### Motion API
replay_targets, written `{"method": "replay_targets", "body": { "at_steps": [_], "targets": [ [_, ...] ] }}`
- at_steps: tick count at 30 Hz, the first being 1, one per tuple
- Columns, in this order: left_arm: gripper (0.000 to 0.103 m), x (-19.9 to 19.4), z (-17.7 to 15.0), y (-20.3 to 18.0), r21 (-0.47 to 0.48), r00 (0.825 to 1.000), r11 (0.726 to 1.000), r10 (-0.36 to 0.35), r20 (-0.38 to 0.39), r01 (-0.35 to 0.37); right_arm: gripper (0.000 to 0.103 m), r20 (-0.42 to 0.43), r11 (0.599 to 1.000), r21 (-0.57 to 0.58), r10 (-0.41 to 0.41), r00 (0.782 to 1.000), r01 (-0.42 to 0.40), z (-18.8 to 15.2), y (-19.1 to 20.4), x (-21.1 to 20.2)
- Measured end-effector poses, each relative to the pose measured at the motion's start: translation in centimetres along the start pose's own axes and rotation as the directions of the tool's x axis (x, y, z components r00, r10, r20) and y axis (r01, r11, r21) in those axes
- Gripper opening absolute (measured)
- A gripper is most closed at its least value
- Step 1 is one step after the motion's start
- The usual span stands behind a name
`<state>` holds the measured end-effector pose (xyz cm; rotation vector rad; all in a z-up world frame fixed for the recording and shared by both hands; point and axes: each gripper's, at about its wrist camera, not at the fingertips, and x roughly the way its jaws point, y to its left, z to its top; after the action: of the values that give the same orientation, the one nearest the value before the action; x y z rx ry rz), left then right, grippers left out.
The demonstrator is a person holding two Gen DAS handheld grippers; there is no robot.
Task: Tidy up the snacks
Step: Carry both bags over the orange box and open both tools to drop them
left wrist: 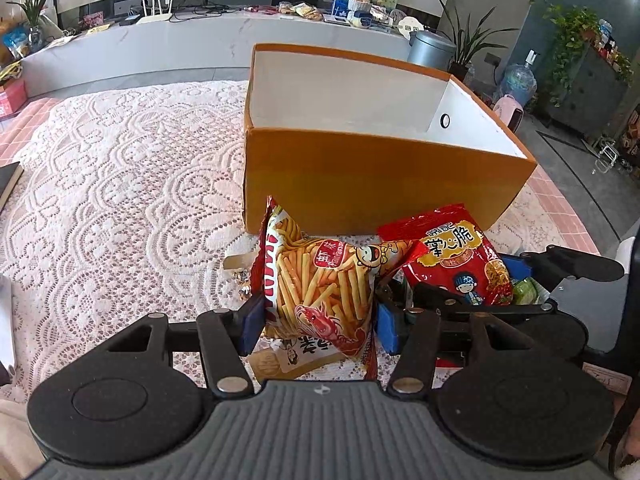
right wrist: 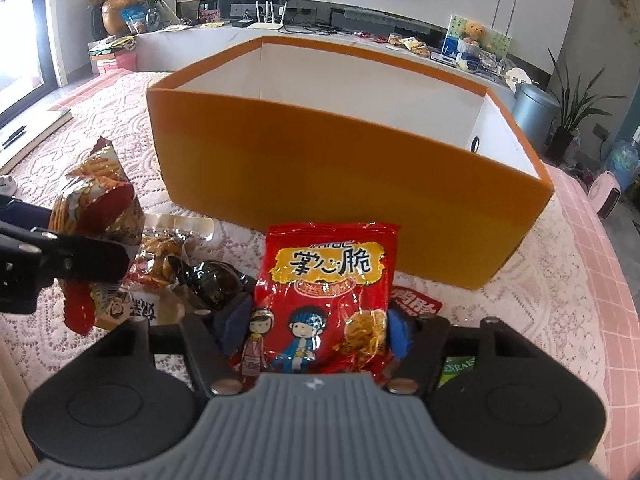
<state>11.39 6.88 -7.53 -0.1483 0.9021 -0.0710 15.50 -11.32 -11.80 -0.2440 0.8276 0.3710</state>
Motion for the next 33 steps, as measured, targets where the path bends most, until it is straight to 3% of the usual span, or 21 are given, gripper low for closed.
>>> {"method": "replay_targets", "body": {
  "at_steps": [9, 20, 27, 33],
  "targets": [
    [0.063, -2.5, 1.4, -0.6, 0.017, 0.998, 1.0, 0.002, 0.059, -0.003, 0.066, 0.107, 1.0, 0.022, -0.004, 0.994, 0.002, 1.5, -0.6, -4.7],
    [0.063, -3.4, 7.0, -1.9, 0.036, 0.99, 0.999, -0.025, 0.142, 0.02, 0.066, 0.232, 0.999, 0.033, -0.001, 0.973, -0.007, 6.6, -2.9, -8.6],
    [0.063, -0.9, 11.4, -2.0, 0.037, 0.988, 0.999, -0.007, 0.156, 0.001, 0.066, 0.232, 0.998, 0.063, 0.004, 0.973, -0.019, 11.0, -4.9, -6.3],
    [0.063, 3.5, 13.5, -2.2, 0.068, 0.996, 0.998, 0.004, 0.086, -0.01, 0.066, 0.171, 0.996, 0.083, -0.001, 0.985, -0.014, 13.1, -5.9, -1.7]
  ]
}}
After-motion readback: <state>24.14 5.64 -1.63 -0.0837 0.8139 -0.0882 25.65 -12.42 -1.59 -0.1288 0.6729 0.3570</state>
